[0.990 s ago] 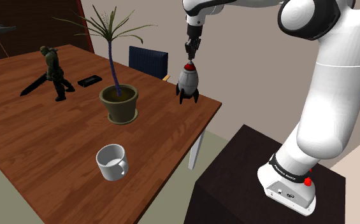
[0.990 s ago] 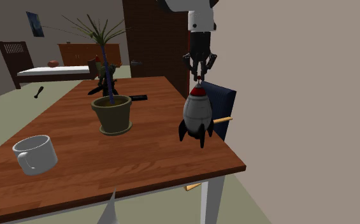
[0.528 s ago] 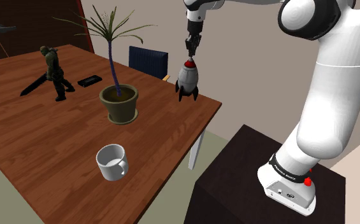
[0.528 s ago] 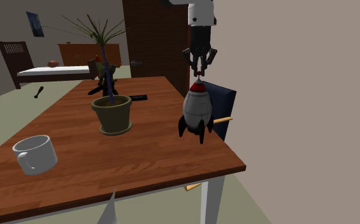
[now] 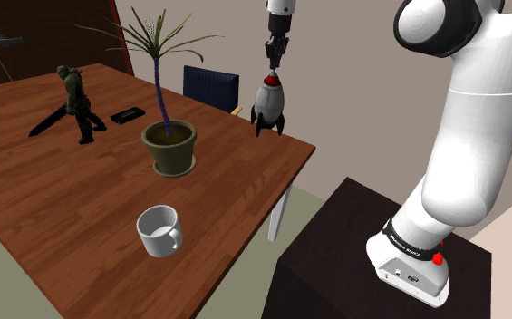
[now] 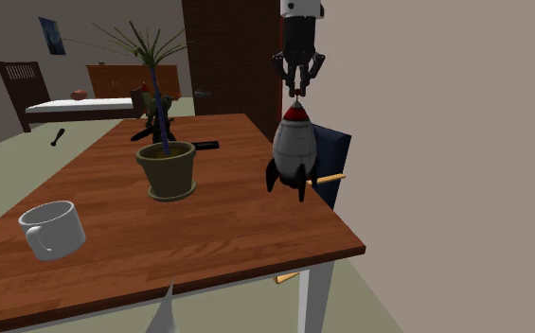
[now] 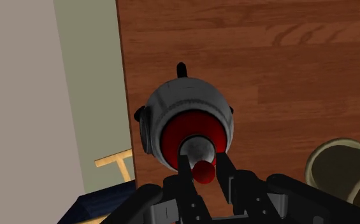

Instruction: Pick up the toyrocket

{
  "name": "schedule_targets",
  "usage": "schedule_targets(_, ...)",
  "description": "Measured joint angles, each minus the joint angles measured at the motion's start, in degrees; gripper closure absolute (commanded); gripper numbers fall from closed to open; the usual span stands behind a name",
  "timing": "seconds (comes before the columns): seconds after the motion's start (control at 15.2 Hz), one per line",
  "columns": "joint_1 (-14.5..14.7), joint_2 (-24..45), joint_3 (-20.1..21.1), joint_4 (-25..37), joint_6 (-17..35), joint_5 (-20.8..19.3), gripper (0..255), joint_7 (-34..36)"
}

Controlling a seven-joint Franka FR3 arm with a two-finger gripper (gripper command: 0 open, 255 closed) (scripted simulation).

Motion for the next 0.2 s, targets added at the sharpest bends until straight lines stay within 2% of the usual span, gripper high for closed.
schedule_targets(0.2, -0.1, 0.43, 0.0, 2.57, -2.15, 0.08, 255, 0.03)
